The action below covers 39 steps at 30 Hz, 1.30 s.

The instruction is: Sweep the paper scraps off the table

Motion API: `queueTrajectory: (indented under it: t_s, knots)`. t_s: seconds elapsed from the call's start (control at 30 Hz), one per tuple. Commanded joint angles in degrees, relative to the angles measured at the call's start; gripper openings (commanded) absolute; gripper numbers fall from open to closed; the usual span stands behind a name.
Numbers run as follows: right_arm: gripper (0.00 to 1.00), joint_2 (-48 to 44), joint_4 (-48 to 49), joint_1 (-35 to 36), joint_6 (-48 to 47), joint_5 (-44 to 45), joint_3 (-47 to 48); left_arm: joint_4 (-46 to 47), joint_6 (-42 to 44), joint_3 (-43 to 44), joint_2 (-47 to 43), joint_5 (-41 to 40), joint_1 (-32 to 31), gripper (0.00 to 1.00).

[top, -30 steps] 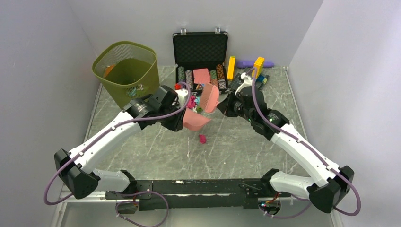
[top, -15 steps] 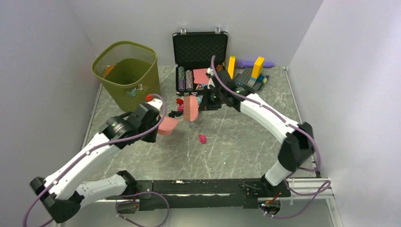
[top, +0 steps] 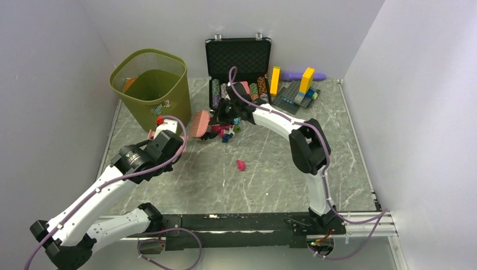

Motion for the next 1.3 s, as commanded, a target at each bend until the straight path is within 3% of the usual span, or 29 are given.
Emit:
queueTrajectory:
  t_s: [0.0,0.17,0.4,0.6,0.73,1.0,1.27]
  knots:
    - [0.00,1.95,-1.02,-1.41,9.48,5.70,2.91,2.02,0.04,-0.19,0.97,-1.70,0.38,0.00]
    - [0.00,-2.25,-9.82,-3.20,11.30,14.53,-1.60,4.10,1.74,-0.58,2.29,0.03,0.36,0.00]
    - [0.00,-12.36,-17.10,-5.93,11.07,17.97,-12.13,9.38,6.92,-0.91,6.19,8.44,0.25,0.00]
    - [0.00,-24.26,-8.25,-7.38,5.00,8.39,-22.62,15.01,9.57,-2.78,7.14,18.67,-0.02,0.00]
    - [0.00,-27.34,-12.93,-7.91,-4.32,2.40,-18.47,17.34,11.85,-3.95,6.82,26.56,-0.45,0.00]
    - [0.00,-27.15,-32.64,-4.09,-27.49,-9.61,-14.25,10.75,9.83,-2.09,2.93,21.38,-0.58,0.00]
    - [0.00,-24.30,-42.05,1.12,-34.20,4.25,-16.09,9.22,10.93,-0.80,2.40,22.10,-0.59,0.00]
